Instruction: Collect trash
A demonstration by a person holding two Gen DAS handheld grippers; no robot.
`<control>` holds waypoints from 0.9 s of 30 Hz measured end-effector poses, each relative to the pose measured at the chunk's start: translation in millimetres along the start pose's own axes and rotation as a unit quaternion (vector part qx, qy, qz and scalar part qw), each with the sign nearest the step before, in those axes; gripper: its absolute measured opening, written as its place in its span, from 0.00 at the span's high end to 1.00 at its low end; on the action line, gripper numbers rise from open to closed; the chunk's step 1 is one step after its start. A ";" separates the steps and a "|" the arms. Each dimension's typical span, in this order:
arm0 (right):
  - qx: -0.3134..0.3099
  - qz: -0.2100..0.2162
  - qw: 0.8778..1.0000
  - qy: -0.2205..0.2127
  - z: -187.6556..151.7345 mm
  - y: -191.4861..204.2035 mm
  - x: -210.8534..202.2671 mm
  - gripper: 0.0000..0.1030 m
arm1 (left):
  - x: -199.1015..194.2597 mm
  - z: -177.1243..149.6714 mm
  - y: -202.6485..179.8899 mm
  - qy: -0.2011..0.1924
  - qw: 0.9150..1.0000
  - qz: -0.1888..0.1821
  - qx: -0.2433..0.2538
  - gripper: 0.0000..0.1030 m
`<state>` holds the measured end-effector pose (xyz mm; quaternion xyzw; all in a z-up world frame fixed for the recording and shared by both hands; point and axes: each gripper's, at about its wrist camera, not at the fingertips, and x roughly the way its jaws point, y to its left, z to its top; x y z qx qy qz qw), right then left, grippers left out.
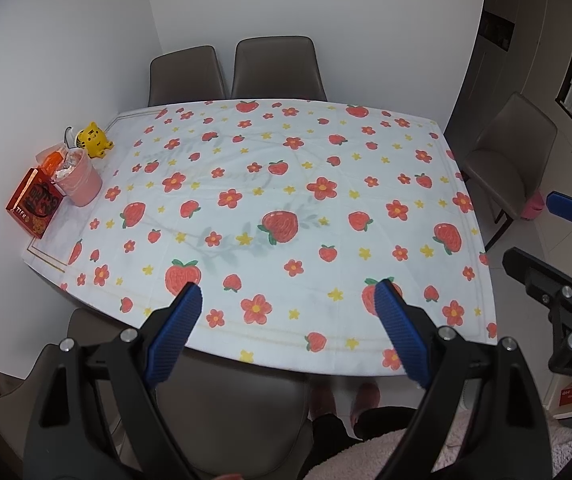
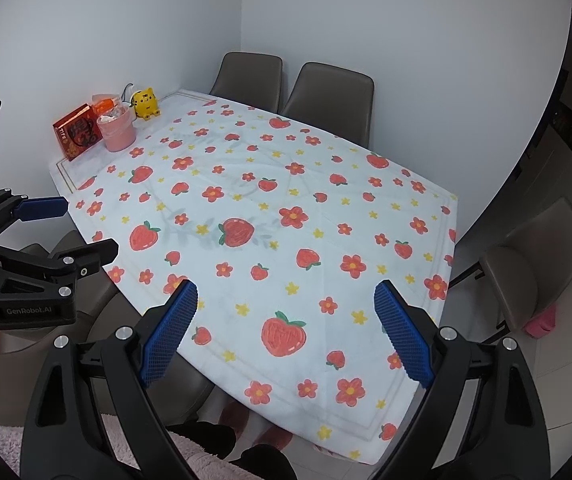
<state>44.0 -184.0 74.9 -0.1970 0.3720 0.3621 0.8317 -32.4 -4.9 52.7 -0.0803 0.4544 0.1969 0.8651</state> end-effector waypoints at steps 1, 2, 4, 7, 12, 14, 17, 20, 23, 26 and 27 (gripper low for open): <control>0.001 0.000 1.000 0.000 0.0 0.0 0.0 0.16 | -0.3 -1.1 -0.6 0.000 1.000 0.001 0.000 0.15; 0.001 0.000 1.000 -0.001 0.0 0.0 0.1 0.16 | -0.8 -4.0 -1.6 0.000 1.000 0.002 0.000 0.15; 0.001 0.000 1.000 -0.001 -0.1 -0.1 -0.1 0.16 | -0.5 -3.2 -1.0 0.000 1.000 0.002 -0.001 0.15; 0.001 0.001 1.000 -0.001 2.9 0.2 -0.7 0.16 | 0.5 -1.7 -0.8 0.000 1.000 0.002 -0.001 0.15; 0.001 0.001 1.000 -0.001 2.4 0.0 -0.6 0.16 | 3.4 1.7 -0.4 0.001 1.000 0.000 0.000 0.15; 0.001 0.001 1.000 -0.001 2.1 -0.1 -0.8 0.16 | 2.2 -2.4 0.0 0.002 1.000 0.004 -0.002 0.15; 0.002 0.001 1.000 -0.001 1.4 -0.3 -1.1 0.16 | 0.3 -5.8 -1.0 0.001 1.000 0.013 0.003 0.15; 0.003 0.000 1.000 -0.004 5.2 0.1 -1.2 0.16 | -4.7 -3.9 -0.4 -0.007 1.000 0.016 0.006 0.15; 0.007 0.000 1.000 -0.009 9.4 0.5 -1.3 0.16 | -9.7 0.1 3.2 -0.019 1.000 -0.003 -0.006 0.15; 0.009 0.000 1.000 -0.009 10.1 0.2 -1.0 0.16 | -11.5 0.5 5.5 -0.020 0.999 -0.031 -0.022 0.15; 0.009 -0.001 1.000 -0.009 9.7 0.0 -1.2 0.16 | -11.4 -0.1 4.7 -0.020 0.999 -0.030 -0.020 0.15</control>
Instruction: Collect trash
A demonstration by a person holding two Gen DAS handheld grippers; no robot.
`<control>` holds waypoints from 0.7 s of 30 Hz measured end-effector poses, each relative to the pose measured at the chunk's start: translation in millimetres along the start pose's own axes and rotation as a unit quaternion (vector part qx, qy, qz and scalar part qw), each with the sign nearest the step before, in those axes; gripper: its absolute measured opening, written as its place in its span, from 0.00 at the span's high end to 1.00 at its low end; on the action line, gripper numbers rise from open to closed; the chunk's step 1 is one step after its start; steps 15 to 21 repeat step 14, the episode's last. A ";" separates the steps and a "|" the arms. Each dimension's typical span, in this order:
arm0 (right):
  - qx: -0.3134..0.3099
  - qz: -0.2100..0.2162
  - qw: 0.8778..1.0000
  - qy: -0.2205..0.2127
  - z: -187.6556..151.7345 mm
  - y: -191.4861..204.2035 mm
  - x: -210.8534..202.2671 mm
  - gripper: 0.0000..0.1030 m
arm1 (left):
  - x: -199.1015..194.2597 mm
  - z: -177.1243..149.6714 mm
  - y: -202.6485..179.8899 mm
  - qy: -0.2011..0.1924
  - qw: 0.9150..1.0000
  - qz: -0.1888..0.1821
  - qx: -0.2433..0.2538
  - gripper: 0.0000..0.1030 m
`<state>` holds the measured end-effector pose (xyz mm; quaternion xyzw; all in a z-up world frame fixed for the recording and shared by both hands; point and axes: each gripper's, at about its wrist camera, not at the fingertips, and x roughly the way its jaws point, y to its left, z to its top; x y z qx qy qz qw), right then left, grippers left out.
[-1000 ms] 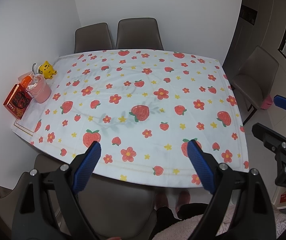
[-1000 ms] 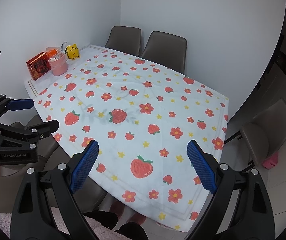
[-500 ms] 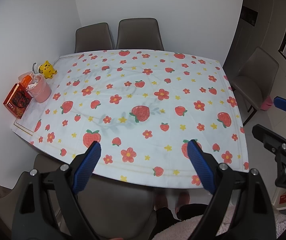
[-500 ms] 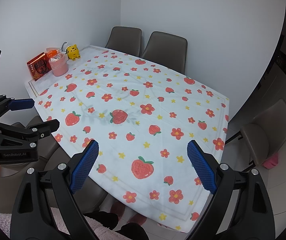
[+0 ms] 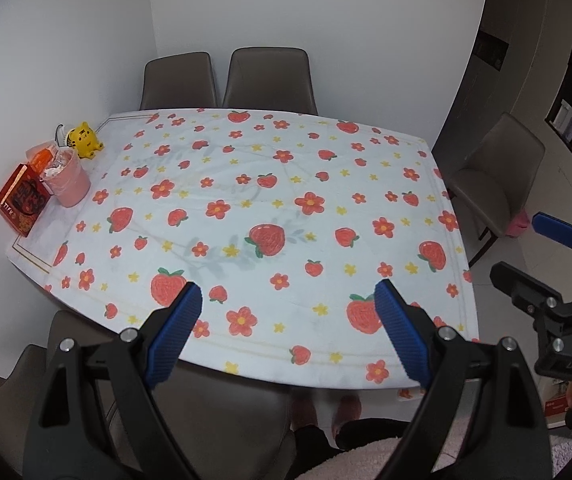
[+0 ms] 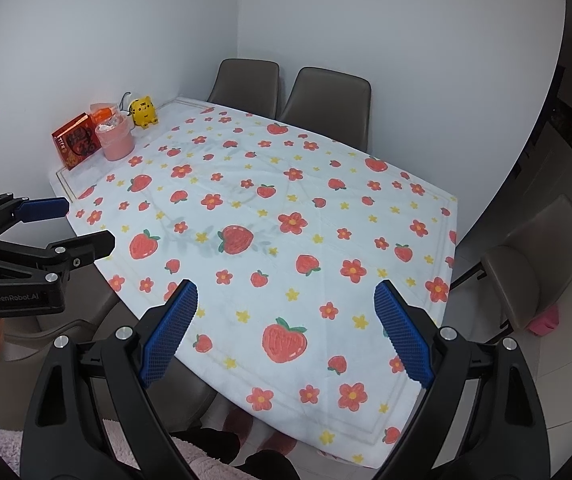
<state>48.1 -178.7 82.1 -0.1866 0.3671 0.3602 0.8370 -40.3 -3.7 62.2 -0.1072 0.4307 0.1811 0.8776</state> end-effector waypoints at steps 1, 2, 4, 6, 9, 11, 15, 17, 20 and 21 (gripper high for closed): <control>0.000 0.001 1.000 0.000 -0.2 -0.2 -0.2 0.16 | 0.2 -0.6 -1.4 -0.001 1.000 0.007 0.004 0.15; 0.000 0.001 1.000 0.000 -0.6 -0.3 -0.3 0.16 | -0.1 -1.5 -0.9 -0.001 1.000 0.012 0.006 0.15; -0.001 0.000 1.000 0.000 0.0 0.1 -0.4 0.16 | -1.1 -3.9 -2.1 0.000 1.000 0.014 0.010 0.15; -0.001 0.001 1.000 -0.001 -1.4 -0.6 -0.7 0.16 | -3.7 -5.9 -2.7 -0.003 1.000 0.024 0.016 0.15; 0.000 0.001 1.000 -0.001 0.9 -0.7 0.7 0.16 | -4.5 -6.0 -3.4 -0.005 0.999 0.041 0.024 0.15; 0.000 0.001 1.000 -0.001 1.4 -1.6 1.4 0.16 | -4.7 -6.3 -6.2 -0.006 0.999 0.046 0.029 0.15; 0.001 0.001 1.000 -0.001 1.4 -1.6 1.5 0.16 | -4.7 -7.1 -8.1 -0.003 0.999 0.042 0.030 0.15; 0.001 0.001 1.000 -0.001 1.4 -1.6 1.5 0.16 | -4.7 -7.1 -8.1 -0.003 0.999 0.042 0.030 0.15; 0.001 0.001 1.000 -0.001 1.4 -1.6 1.5 0.16 | -4.7 -7.1 -8.1 -0.003 0.999 0.042 0.030 0.15; 0.001 0.001 1.000 -0.001 1.4 -1.6 1.5 0.16 | -4.7 -7.1 -8.1 -0.003 0.999 0.042 0.030 0.15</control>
